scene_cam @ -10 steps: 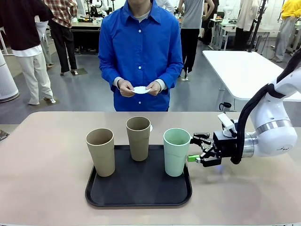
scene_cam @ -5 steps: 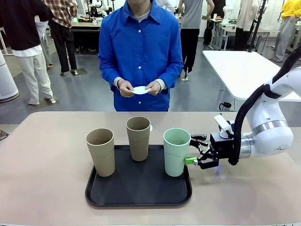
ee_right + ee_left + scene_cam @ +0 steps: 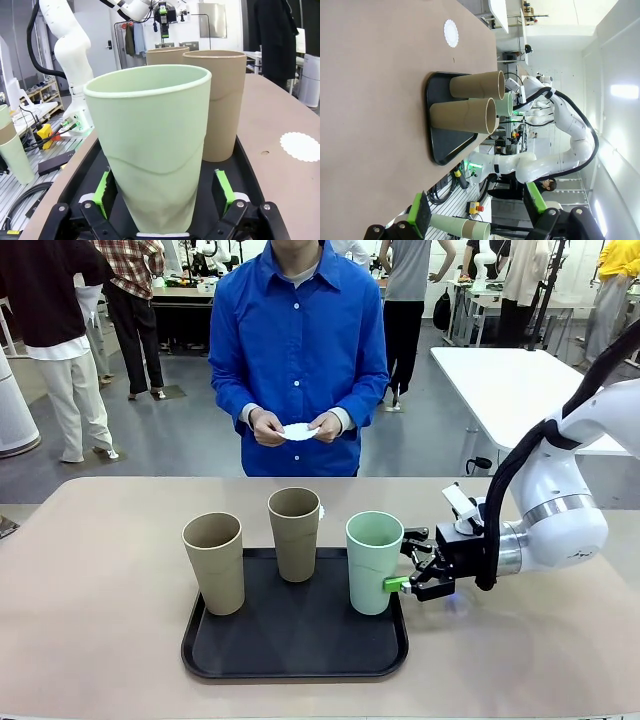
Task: Place coasters on the table and set cups on them.
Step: Pick up one Reusable plastic cup and place it on a coaster set by the human.
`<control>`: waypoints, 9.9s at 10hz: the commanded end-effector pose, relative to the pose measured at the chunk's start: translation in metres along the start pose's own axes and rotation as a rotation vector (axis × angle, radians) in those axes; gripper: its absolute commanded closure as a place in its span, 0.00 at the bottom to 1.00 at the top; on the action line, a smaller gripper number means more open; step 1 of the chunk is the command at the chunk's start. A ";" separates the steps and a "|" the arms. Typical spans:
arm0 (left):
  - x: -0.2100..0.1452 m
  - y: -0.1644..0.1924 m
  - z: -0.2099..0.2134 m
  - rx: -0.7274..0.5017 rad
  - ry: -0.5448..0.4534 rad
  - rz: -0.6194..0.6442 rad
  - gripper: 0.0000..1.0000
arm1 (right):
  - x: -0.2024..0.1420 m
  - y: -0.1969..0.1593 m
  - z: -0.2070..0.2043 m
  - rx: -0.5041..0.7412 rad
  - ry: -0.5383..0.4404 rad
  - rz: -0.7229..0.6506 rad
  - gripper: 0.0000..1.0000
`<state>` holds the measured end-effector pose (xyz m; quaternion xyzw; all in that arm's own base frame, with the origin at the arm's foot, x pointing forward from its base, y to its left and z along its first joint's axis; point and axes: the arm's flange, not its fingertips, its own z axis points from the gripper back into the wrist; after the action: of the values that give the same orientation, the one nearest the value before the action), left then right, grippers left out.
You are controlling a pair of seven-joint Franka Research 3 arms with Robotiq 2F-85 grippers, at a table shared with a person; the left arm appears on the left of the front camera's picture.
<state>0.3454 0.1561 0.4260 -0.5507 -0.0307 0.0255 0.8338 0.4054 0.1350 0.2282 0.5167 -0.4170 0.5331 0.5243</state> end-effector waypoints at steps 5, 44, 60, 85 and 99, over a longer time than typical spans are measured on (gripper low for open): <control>0.000 -0.001 0.001 -0.004 -0.004 -0.004 0.00 | 0.000 -0.014 -0.020 0.040 0.028 -0.030 0.00; 0.000 -0.001 0.001 -0.004 -0.004 -0.004 0.00 | 0.228 -0.151 -0.011 -0.021 0.027 0.034 0.17; 0.000 -0.001 0.001 -0.004 -0.004 -0.004 0.00 | 0.148 -0.202 -0.074 0.060 -0.004 0.045 0.17; 0.000 -0.001 0.001 -0.004 -0.004 -0.004 0.00 | 0.063 -0.250 -0.111 0.015 -0.067 0.020 0.17; 0.000 -0.001 0.001 -0.004 -0.004 -0.004 0.00 | 0.030 -0.272 -0.120 0.036 -0.074 0.021 0.17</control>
<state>0.3457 0.1560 0.4258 -0.5505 -0.0303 0.0255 0.8339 0.6553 0.2796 0.2179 0.5345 -0.4366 0.5226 0.5005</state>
